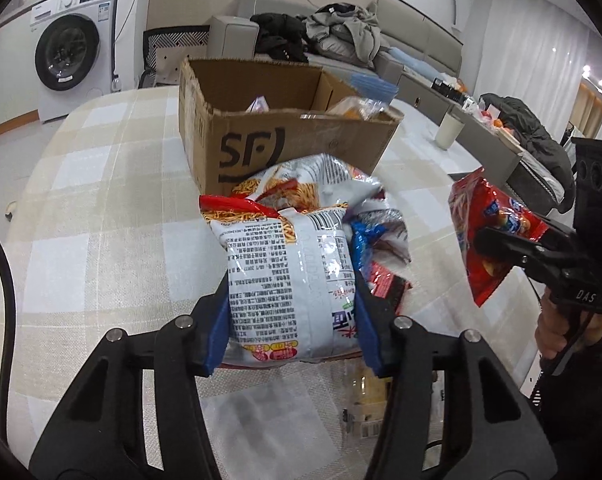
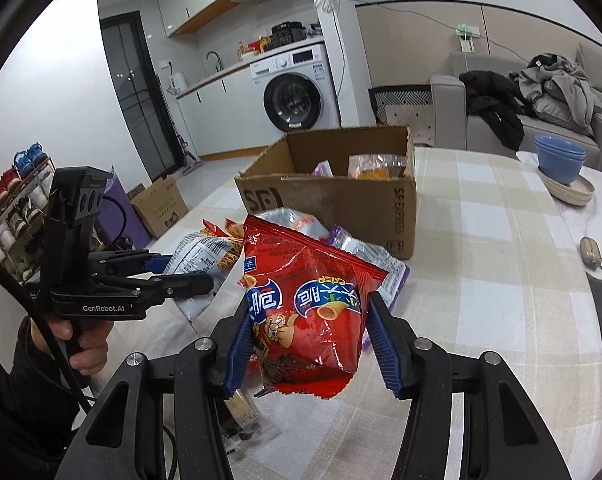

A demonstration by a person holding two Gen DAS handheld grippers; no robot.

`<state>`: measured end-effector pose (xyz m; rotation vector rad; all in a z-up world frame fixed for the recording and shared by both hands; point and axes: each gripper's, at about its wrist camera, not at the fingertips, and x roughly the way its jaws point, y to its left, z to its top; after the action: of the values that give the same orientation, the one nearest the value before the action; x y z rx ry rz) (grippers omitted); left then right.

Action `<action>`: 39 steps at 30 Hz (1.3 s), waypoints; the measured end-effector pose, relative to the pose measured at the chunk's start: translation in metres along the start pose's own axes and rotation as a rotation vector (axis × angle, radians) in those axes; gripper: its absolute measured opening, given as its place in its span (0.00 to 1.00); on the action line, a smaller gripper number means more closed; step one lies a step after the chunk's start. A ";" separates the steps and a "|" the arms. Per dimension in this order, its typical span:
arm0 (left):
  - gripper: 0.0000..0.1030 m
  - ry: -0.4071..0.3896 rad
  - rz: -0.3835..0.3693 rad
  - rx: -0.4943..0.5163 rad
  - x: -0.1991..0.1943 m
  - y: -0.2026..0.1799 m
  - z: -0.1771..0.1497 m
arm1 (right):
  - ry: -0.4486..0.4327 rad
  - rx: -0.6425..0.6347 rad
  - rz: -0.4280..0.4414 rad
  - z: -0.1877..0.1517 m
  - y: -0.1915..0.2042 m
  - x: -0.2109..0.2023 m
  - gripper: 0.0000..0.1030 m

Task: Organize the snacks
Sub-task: 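Lift both held bags and carry them over the cardboard box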

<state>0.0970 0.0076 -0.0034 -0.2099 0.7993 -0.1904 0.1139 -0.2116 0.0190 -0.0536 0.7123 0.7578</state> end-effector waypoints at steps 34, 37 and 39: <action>0.48 -0.201 0.085 -0.023 -0.081 0.006 0.062 | -0.224 0.057 -0.038 0.050 -0.009 -0.015 0.52; 0.48 -0.214 0.091 -0.018 -0.081 0.005 0.074 | -0.227 0.050 -0.037 0.058 -0.007 -0.011 0.52; 0.48 -0.220 0.091 -0.016 -0.082 0.004 0.083 | -0.229 0.050 -0.030 0.063 -0.008 -0.008 0.52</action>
<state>0.1015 0.0417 0.1082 -0.2054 0.5903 -0.0737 0.1506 -0.2038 0.0705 0.0674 0.5110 0.7036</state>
